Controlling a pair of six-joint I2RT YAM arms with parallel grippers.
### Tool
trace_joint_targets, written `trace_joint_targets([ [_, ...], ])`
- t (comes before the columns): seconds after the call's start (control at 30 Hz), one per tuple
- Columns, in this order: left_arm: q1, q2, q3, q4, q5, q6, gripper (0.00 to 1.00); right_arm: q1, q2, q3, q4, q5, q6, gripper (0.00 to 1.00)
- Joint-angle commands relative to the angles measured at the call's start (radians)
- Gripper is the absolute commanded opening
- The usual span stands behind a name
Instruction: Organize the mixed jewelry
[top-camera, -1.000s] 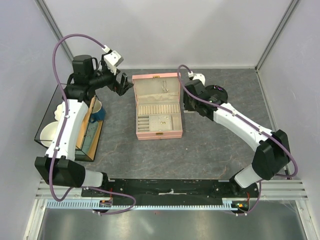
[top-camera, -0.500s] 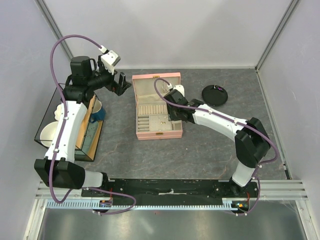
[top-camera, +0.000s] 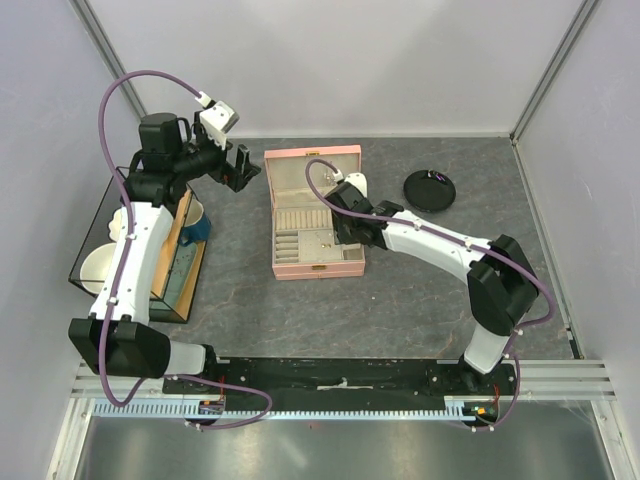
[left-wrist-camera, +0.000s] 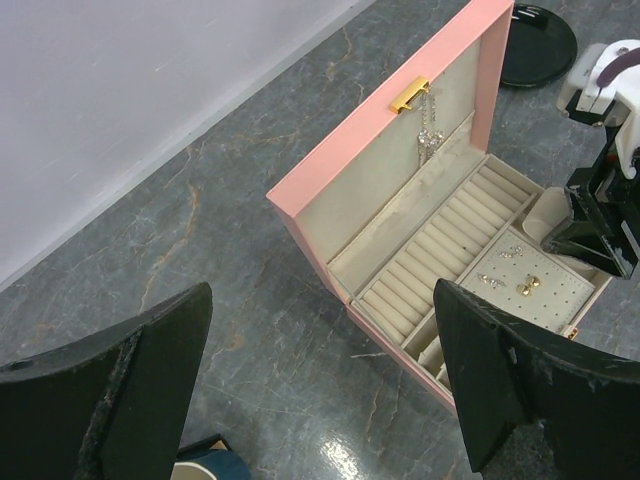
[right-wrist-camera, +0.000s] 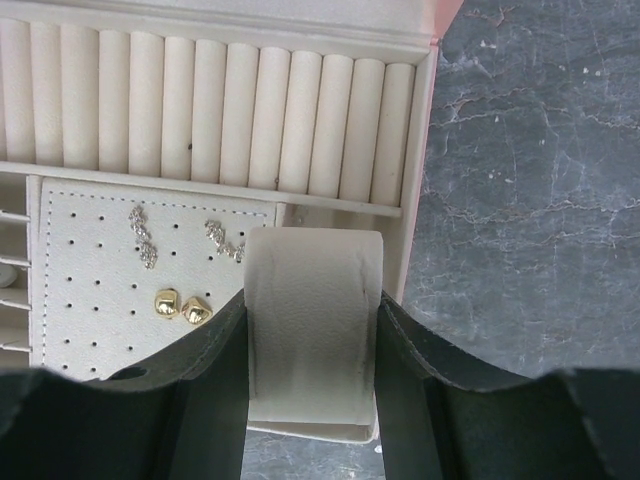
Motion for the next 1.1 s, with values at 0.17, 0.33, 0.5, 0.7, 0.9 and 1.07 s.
trace_joint_targets([
  [0.17, 0.011, -0.05, -0.008, 0.035, 0.028, -0.02, 0.99, 0.023, 0.003, -0.029, 0.009, 0.054, 0.036, 0.25],
  [0.33, 0.014, -0.053, -0.012, 0.035, 0.035, -0.02, 0.99, 0.023, 0.001, -0.038, 0.008, 0.059, 0.041, 0.25],
  [0.5, 0.017, -0.059, -0.015, 0.035, 0.038, -0.019, 0.99, 0.026, 0.0, -0.041, 0.0, 0.073, 0.042, 0.25],
  [0.7, 0.018, -0.062, -0.019, 0.035, 0.046, -0.019, 0.99, 0.029, 0.022, -0.038, -0.012, 0.071, 0.042, 0.32],
  [0.9, 0.02, -0.067, -0.019, 0.036, 0.049, -0.013, 0.99, 0.032, 0.024, -0.049, -0.017, 0.077, 0.05, 0.47],
  [1.07, 0.021, -0.067, -0.019, 0.036, 0.055, -0.014, 0.99, 0.034, 0.021, -0.05, -0.026, 0.079, 0.05, 0.59],
])
